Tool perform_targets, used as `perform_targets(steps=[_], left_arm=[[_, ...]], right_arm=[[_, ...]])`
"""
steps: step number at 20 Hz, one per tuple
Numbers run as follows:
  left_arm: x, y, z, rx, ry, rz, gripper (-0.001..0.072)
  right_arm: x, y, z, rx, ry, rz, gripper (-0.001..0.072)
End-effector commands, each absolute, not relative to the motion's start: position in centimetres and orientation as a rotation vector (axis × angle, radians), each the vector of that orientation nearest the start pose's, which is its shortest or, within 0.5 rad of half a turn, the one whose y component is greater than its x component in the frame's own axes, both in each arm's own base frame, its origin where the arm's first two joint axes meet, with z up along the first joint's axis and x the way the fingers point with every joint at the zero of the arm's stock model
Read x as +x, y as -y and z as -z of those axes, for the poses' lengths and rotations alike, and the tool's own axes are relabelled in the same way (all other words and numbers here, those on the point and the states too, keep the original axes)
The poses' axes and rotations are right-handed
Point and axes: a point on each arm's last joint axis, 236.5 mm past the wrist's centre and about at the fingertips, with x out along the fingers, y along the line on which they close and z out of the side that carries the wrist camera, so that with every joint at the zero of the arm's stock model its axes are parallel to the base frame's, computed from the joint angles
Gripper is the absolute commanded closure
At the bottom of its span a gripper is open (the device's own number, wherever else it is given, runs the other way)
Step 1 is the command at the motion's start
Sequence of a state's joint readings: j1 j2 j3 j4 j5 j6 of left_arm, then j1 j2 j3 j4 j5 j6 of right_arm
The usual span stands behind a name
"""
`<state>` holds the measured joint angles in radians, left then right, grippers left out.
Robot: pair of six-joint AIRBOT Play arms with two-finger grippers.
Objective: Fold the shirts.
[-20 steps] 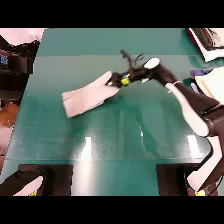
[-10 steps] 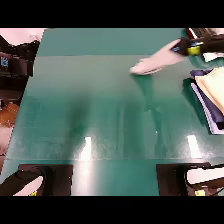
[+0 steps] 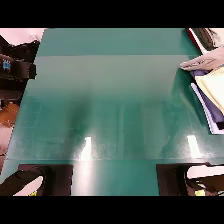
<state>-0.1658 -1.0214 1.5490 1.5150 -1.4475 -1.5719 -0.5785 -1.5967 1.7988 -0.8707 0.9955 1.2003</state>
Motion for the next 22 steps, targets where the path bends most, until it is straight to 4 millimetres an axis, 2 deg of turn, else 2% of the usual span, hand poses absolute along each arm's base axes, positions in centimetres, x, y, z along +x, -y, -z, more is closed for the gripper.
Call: perform_targets(steps=[1,5,7,9,12,15,20,22], left_arm=[[34.2,7.3,-22.4,0.019,-0.929,0.203,0.0681],[34.1,7.6,-22.4,0.010,-0.934,0.213,0.0681],[34.1,7.7,-22.4,0.010,-0.934,0.215,0.0681],[34.0,7.7,-22.4,0.009,-0.935,0.216,0.0681],[34.0,7.7,-22.3,0.012,-0.937,0.219,0.0681],[34.0,7.7,-22.3,0.012,-0.937,0.220,0.0681],[34.0,7.7,-22.3,0.030,-0.935,0.229,0.0681],[34.0,7.7,-22.3,0.035,-0.934,0.232,0.0681]], right_arm=[[53.0,20.9,-22.4,0.371,-0.449,0.017,0.0702],[52.1,20.5,-28.1,0.283,-0.383,-0.007,0.0702],[51.2,20.3,-29.5,0.257,-0.379,-0.014,0.0702],[49.7,20.9,-29.5,0.225,-0.408,0.033,0.0702],[46.6,22.5,-28.0,0.183,-0.488,0.138,0.0702],[42.7,24.3,-26.3,0.206,-0.581,0.249,0.0701],[35.0,26.8,-20.7,0.360,-0.809,0.404,0.0700],[32.4,27.7,-19.0,0.453,-0.861,0.468,0.0699]])
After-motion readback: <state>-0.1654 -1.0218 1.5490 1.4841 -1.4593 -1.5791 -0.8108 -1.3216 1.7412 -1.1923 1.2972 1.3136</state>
